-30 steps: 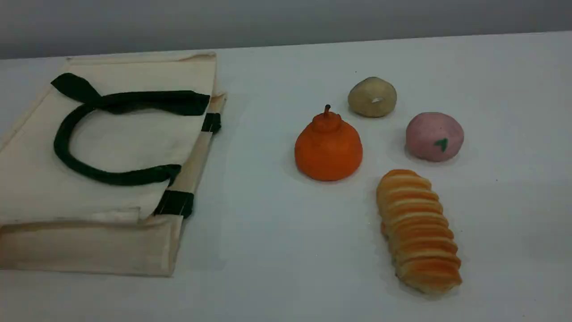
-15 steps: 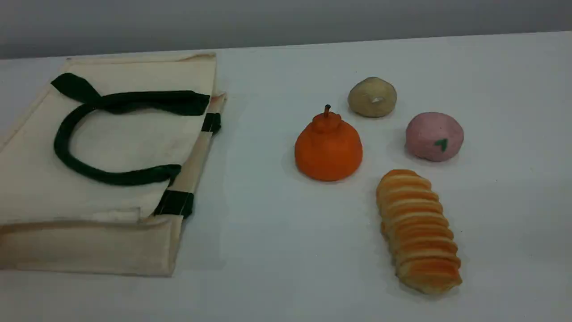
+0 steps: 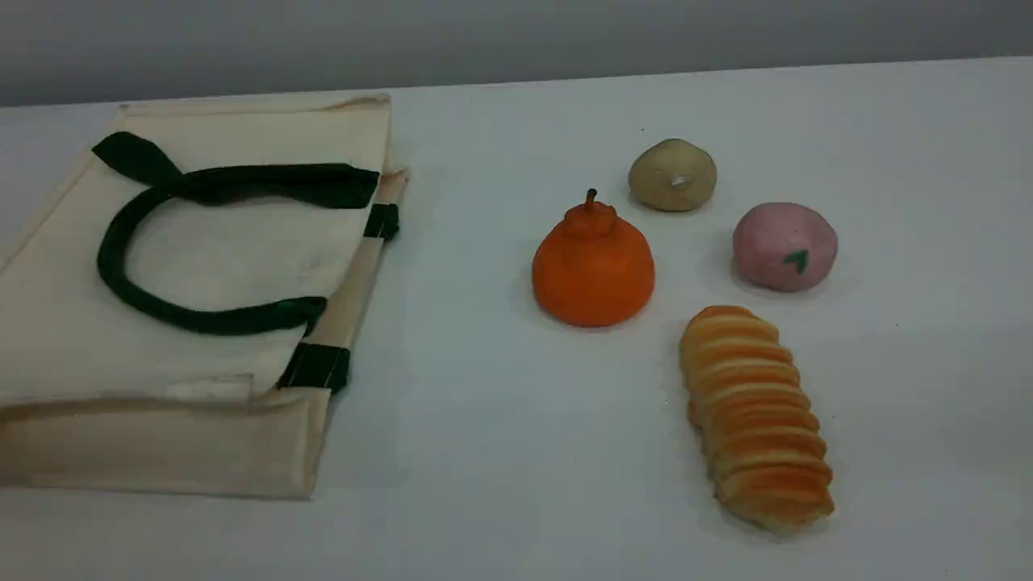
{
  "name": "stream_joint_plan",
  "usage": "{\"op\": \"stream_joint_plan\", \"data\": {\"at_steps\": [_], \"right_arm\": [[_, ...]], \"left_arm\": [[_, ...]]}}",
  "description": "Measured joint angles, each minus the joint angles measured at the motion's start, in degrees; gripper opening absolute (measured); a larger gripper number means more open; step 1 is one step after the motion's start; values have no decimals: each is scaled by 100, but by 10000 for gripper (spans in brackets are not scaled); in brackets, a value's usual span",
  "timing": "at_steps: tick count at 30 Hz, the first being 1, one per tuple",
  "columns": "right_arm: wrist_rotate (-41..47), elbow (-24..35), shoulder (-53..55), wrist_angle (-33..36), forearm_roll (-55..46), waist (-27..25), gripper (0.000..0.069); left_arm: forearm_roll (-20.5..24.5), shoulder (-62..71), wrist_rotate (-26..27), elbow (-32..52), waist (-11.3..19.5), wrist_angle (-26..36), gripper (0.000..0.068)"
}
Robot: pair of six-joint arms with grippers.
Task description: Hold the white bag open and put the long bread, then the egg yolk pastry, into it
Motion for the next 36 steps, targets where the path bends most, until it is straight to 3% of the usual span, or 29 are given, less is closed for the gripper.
{"op": "stream_joint_plan", "data": {"at_steps": [23, 32, 36], "right_arm": [[235, -18, 0, -66, 39, 191, 528], [301, -662, 995, -609, -17, 448, 528], [301, -1129, 1730, -774, -17, 448, 528]], "left_arm": [[79, 66, 0, -135, 0, -168, 253], [59, 1394, -113, -983, 0, -935, 253], [-13, 2426, -113, -1347, 0, -989, 253]]}}
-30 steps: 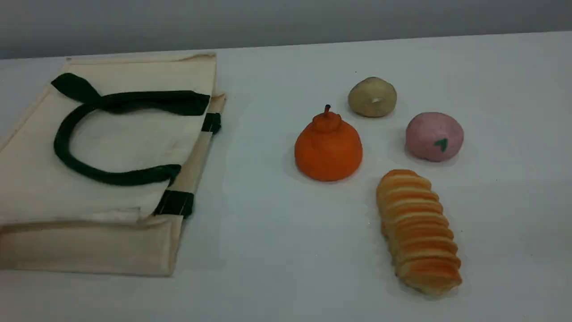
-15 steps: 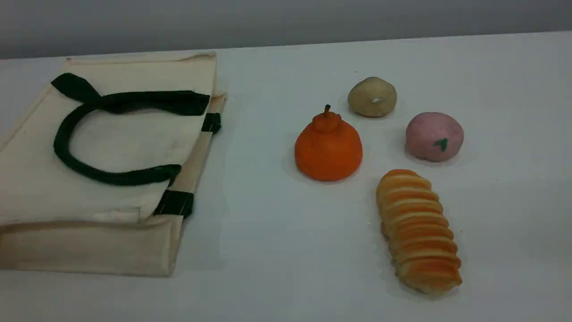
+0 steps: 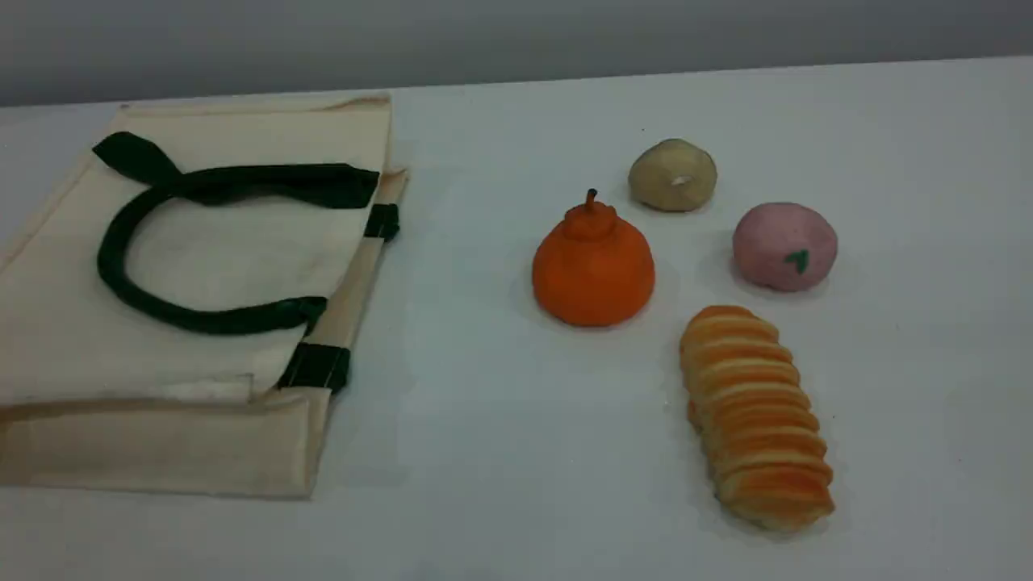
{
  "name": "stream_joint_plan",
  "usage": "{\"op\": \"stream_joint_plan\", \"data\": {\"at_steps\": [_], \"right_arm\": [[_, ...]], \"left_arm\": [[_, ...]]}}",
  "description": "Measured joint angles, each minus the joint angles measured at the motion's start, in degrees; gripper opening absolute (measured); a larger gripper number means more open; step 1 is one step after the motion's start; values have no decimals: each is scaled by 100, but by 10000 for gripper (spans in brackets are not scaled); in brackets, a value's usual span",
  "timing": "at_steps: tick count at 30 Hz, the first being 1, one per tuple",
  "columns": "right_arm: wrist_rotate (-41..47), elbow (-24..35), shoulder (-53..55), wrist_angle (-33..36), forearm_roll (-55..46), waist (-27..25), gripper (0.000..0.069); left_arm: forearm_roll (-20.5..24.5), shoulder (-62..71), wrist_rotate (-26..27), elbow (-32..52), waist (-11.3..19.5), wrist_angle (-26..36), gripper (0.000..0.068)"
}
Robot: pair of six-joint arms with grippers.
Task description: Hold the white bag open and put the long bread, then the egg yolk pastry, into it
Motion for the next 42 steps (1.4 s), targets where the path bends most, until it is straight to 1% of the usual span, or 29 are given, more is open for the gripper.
{"op": "stream_joint_plan", "data": {"at_steps": [5, 10, 15, 20, 23, 25, 28, 30, 33, 36, 42], "right_arm": [[0, -488, 953, -162, -5, 0, 528], [-52, -773, 1864, -279, 0, 0, 528], [-52, -973, 2556, -415, 5, 0, 528], [-52, -999, 2800, -540, -15, 0, 528], [-52, -999, 2800, -611, -15, 0, 528], [-52, -999, 2800, -687, -15, 0, 528], [-52, -999, 2800, -681, -15, 0, 528], [-52, -999, 2800, -681, 16, 0, 528], [-52, -999, 2800, -681, 23, 0, 528], [-52, -999, 2800, -681, 23, 0, 528], [-52, -999, 2800, -670, 28, 0, 528]], "left_arm": [[0, 1444, 0, -529, 0, -194, 253], [6, 3035, 0, -1235, 0, -397, 253], [50, 4516, 60, -1953, 0, -724, 253], [69, 5870, 60, -2453, 0, -808, 266], [69, 6528, 60, -2495, 0, -901, 297], [54, 6933, 60, -2495, 0, -1071, 323], [7, 7428, 27, -2495, -56, -1366, 371], [-30, 7699, 15, -2495, -117, -1456, 400], [-103, 8037, 15, -2495, -119, -1543, 434], [-103, 8255, 15, -2495, -119, -1569, 451], [-103, 8434, -93, -2495, -119, -1574, 454]]}}
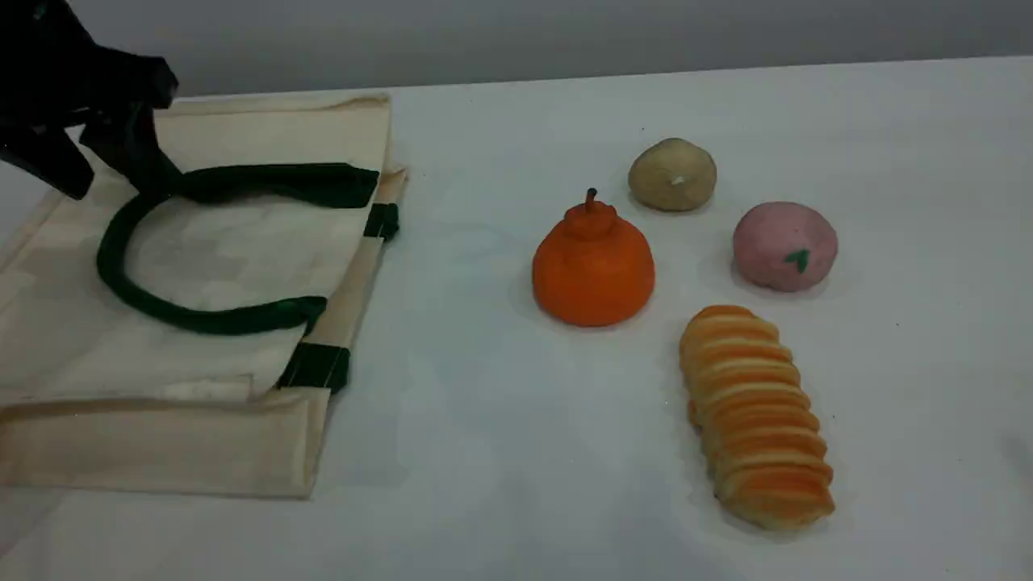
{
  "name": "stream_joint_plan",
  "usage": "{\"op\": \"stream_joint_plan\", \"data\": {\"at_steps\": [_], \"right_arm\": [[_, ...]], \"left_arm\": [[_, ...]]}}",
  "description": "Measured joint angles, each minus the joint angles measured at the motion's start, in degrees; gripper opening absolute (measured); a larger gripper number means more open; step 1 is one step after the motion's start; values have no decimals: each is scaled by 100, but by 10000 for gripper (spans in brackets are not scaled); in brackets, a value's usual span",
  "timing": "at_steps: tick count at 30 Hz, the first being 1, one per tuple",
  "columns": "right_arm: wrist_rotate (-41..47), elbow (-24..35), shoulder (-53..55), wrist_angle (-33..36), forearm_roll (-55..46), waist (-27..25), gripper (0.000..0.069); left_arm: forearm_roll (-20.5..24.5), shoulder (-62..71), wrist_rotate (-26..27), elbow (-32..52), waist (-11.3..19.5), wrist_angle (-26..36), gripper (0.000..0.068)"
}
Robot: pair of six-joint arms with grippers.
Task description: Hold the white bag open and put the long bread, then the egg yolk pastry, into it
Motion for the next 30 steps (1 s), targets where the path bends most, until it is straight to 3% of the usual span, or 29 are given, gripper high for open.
{"op": "stream_joint_plan", "data": {"at_steps": [3, 18, 30], "right_arm": [[0, 0, 0, 17, 0, 0, 528], [0, 0, 0, 40, 6, 0, 528], [0, 0, 0, 50, 6, 0, 528]], "left_arm": [[0, 94, -219, 0, 6, 0, 454], [1376, 360, -1399, 0, 12, 17, 454], [1331, 1024, -1471, 0, 12, -565, 452]]}}
